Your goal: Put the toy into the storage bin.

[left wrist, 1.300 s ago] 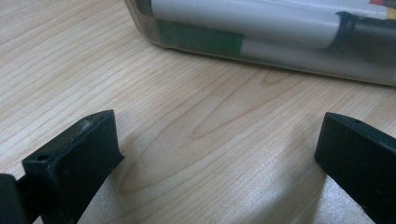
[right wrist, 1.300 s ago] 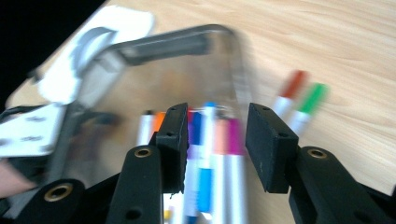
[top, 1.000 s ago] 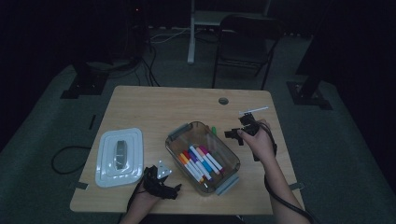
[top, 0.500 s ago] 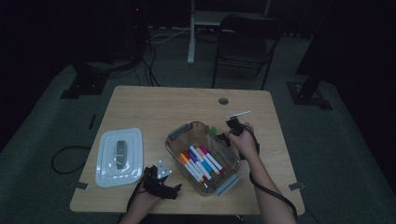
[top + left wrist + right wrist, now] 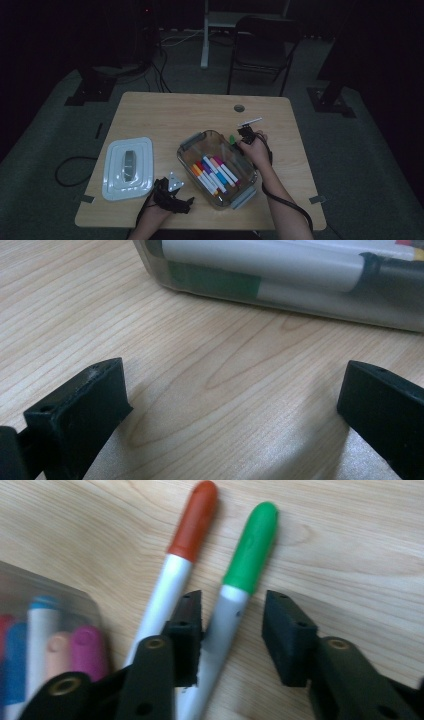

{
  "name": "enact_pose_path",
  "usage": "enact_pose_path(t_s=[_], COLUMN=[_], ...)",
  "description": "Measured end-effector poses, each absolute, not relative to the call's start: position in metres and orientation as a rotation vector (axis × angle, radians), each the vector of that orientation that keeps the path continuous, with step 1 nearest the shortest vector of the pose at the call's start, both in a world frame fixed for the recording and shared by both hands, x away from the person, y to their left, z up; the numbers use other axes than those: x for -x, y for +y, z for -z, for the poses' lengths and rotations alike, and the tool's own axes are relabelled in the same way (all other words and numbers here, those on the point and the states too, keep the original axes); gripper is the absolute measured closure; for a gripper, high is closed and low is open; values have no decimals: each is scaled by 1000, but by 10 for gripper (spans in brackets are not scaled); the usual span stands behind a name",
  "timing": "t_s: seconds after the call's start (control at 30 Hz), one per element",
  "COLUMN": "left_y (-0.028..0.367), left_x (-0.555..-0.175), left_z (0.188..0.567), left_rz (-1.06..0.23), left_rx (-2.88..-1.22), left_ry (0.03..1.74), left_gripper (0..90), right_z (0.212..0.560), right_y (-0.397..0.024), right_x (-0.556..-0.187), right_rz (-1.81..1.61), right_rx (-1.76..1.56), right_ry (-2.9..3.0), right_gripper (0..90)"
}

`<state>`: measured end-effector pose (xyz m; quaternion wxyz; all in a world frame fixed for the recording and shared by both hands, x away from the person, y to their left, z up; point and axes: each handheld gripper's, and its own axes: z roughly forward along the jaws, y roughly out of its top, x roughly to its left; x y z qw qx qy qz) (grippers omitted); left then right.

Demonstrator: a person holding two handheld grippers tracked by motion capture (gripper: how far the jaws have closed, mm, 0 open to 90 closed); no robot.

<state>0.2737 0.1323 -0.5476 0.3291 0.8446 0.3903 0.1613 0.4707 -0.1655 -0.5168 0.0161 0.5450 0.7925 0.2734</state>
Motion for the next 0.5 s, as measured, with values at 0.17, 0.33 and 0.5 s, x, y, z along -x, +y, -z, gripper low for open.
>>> enact_pose_path(t_s=[0.17, 0.33, 0.5], left_y=[132, 132, 132], left_x=[-274, -274, -274], left_z=[548, 548, 548], left_rz=[-422, -422, -422], left_rx=[-2210, -2211, -2210], left_ry=[1021, 1021, 1021], left_gripper=[5, 5, 5], right_z=[515, 512, 502], right_y=[-172, -185, -195], right_x=[-470, -465, -460], right_rz=[-782, -829, -876], right_rx=[-1735, -1794, -1805], right_ry=[2442, 2409, 2386], right_gripper=[755, 762, 762])
